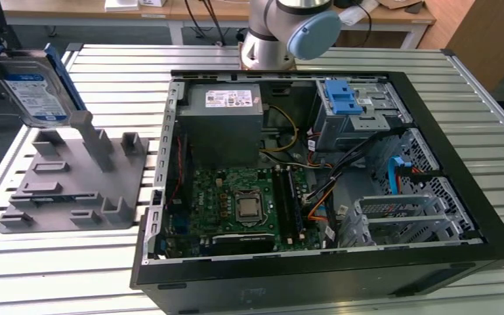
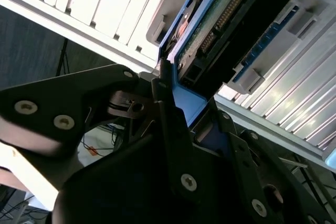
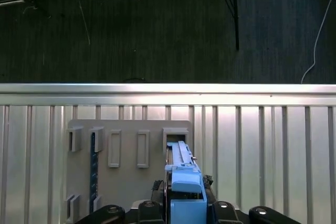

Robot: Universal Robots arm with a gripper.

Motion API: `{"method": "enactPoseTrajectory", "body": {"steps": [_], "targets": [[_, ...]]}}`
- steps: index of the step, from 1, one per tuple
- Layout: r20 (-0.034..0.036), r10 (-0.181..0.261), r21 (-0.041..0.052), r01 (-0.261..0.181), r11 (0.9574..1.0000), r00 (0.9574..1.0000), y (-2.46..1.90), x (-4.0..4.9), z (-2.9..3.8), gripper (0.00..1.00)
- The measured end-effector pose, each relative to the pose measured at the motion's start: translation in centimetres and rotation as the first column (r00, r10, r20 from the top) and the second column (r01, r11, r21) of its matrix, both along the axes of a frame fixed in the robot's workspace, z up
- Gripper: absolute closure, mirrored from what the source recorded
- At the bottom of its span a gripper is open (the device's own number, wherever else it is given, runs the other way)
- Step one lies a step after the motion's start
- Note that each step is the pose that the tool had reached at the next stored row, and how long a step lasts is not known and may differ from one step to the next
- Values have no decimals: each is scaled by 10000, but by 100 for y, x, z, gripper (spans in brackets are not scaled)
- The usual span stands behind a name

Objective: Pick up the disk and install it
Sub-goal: 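Pick up the disk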

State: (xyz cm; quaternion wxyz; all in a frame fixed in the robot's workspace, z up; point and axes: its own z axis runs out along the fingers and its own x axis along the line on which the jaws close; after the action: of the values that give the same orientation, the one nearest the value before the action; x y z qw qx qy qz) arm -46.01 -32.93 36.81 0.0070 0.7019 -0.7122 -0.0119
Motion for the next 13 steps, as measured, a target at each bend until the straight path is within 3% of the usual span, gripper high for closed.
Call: {"method": "enactPoseTrajectory", "body": {"steps": [13], "targets": [[0, 0, 0, 0, 10000, 10000, 0, 0, 439, 64]]}}
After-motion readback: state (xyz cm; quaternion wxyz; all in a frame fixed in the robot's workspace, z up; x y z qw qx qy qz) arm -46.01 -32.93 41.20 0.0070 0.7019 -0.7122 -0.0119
